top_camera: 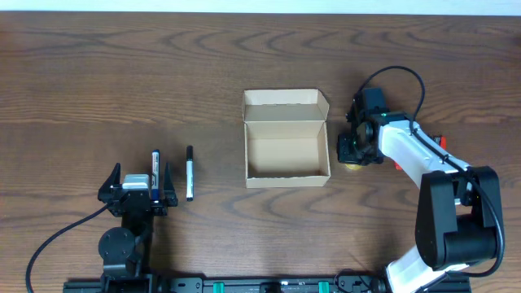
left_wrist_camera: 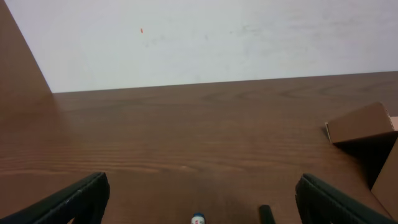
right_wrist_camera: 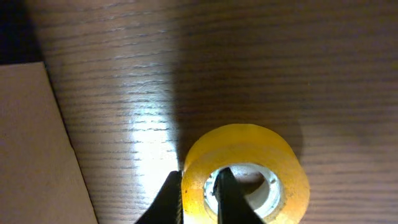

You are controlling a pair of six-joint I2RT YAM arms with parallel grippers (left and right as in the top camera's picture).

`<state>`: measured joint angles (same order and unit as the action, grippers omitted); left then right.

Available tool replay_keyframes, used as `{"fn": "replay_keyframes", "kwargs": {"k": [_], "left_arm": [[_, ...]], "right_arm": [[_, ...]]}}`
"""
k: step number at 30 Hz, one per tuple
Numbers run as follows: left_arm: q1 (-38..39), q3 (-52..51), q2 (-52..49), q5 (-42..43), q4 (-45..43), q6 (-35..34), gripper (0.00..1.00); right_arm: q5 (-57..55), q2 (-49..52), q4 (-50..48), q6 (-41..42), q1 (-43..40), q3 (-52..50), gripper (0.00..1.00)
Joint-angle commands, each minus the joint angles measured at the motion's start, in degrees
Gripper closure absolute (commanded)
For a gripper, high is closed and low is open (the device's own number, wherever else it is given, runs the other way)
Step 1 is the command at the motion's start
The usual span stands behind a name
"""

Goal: Pack container
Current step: 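Lower the right gripper and grasp the yellow tape roll, then carry the tape roll into the cardboard box and release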

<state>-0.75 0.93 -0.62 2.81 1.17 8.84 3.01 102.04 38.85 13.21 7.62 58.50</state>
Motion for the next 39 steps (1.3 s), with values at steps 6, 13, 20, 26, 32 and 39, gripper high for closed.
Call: {"fn": "replay_keyframes", "kwargs": {"k": [6, 13, 20, 26, 32, 39], "left_arm": [[-0.3, -0.7, 0.3, 1.7, 2.8, -0.3, 0.05], [-0.3, -0.7, 0.3, 1.7, 2.9, -0.3, 0.04], [-0.3, -0.7, 0.3, 1.7, 2.9, -0.3, 0.05], [-0.3, -0.7, 0.3, 1.7, 2.9, -0.3, 0.05], [-0.3, -0.7, 0.3, 1.7, 2.9, -0.3, 0.04], [-0.3, -0.7, 0.3, 1.7, 2.9, -0.3, 0.05]], "right_arm": [[0.3, 0.5, -1.8, 0.6, -0.6, 0.2, 0.99], [0.3, -5.0, 2.6, 1.4, -2.0, 12.9, 0.98], [4.5, -12.1, 8.1, -5.7, 0.4, 25.6, 0.98], [18.5, -13.9, 16.7, -23.7, 8.6, 26.9, 0.99], [23.4, -14.0, 31.9, -50.6, 18.0, 27.2, 0.99], [9.1, -13.7, 33.5, -58.8, 23.9, 27.2, 0.99]]}}
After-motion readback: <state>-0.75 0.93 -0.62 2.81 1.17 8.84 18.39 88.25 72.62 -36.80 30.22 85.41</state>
